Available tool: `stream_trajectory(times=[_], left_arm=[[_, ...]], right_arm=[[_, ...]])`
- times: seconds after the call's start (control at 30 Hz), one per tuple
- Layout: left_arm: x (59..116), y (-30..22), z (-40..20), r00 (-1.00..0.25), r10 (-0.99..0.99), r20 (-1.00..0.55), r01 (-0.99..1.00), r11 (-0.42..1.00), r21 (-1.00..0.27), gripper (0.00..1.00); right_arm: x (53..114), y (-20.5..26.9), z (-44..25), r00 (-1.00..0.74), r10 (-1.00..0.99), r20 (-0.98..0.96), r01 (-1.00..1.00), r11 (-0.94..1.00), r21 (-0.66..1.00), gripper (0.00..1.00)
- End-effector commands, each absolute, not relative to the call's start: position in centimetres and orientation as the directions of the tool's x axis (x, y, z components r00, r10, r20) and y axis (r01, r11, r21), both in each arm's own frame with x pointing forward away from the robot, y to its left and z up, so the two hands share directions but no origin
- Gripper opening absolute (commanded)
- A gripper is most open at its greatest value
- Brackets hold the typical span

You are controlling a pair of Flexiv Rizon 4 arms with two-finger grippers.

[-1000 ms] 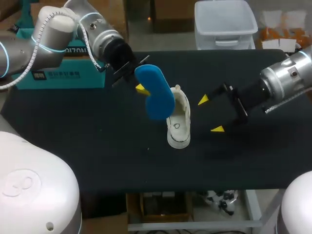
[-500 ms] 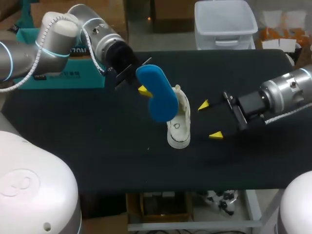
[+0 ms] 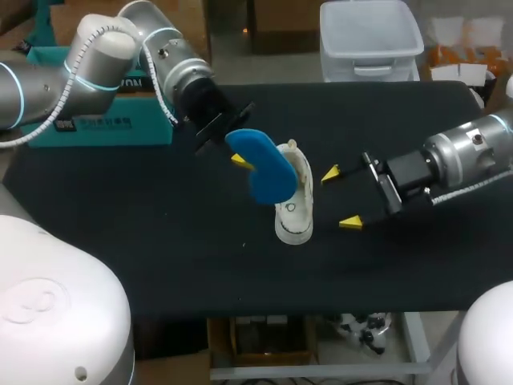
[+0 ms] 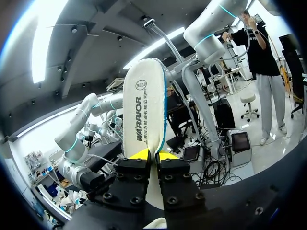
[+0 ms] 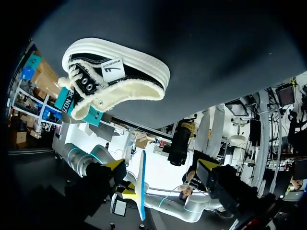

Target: Open the shoe tongue, take the insole out of the shoe, put the insole back into the shoe, and pack the shoe into the shoebox

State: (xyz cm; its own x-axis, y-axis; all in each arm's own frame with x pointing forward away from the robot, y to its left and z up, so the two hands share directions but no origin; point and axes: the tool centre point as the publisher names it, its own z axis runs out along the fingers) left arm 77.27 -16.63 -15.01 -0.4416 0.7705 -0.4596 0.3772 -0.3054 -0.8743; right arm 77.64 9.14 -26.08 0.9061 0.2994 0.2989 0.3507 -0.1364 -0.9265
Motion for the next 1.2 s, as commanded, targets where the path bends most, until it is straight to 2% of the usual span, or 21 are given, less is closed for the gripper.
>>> stream_trajectory(times=[0.03,0.17,0.37,0.53,0.87,1.2], left_arm=[[75.9,-17.1,-14.9,-0.434,0.771,-0.467,0.446,-0.267,-0.854,0.00],[75.4,-17.5,-15.5,-0.412,0.781,-0.469,0.476,-0.254,-0.842,0.00],[75.0,-17.7,-16.1,-0.390,0.785,-0.482,0.553,-0.218,-0.804,0.00],[74.0,-18.0,-16.3,-0.338,0.792,-0.508,0.633,-0.209,-0.745,0.00],[71.3,-19.0,-17.6,-0.222,0.798,-0.561,0.814,-0.164,-0.557,0.00],[70.7,-19.9,-19.3,-0.146,0.808,-0.571,0.897,-0.135,-0.421,0.00]], right_arm=[[77.9,9.5,-26.7,0.914,0.309,0.263,0.315,-0.129,-0.940,1.00],[78.2,10.0,-27.0,0.909,0.333,0.249,0.308,-0.137,-0.941,1.00],[79.2,10.6,-27.3,0.848,0.347,0.400,0.470,-0.144,-0.871,1.00],[79.1,10.9,-28.1,0.828,0.325,0.457,0.516,-0.122,-0.848,1.00],[79.1,11.8,-30.0,0.774,0.256,0.579,0.610,-0.057,-0.791,1.00],[79.3,12.2,-29.3,0.716,0.206,0.667,0.688,-0.044,-0.724,1.00]])
